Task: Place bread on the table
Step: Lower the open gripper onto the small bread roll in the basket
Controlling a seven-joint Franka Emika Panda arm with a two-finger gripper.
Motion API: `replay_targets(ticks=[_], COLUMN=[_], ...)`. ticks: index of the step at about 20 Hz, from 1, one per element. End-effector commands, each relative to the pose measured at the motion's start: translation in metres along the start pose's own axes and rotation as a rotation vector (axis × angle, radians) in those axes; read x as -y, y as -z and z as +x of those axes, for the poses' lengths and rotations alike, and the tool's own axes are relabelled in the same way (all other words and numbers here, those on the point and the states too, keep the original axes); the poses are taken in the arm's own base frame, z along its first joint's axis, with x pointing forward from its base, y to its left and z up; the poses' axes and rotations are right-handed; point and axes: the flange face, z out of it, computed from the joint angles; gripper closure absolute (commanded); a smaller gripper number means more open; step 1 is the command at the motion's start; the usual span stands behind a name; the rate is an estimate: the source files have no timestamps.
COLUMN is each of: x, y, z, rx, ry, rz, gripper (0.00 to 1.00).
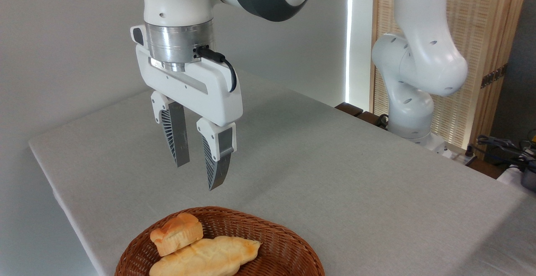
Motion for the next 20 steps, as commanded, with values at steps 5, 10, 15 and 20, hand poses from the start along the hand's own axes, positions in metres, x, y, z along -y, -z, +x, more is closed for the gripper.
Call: replay_targets(ticks=[5,10,15,20], x=[-0.006,-0.001,0.016,0.025], y=[-0.002,-0.029,-0.072,-0.102], z=[0.0,0.009,0.025,0.033], rx=[0.031,0.031,0.006,0.001], ry=[0.006,0.005,0.01,0.01], rz=[-0.016,-0.008,0.041,0.064], gripper=[0.0,0.0,0.0,0.0])
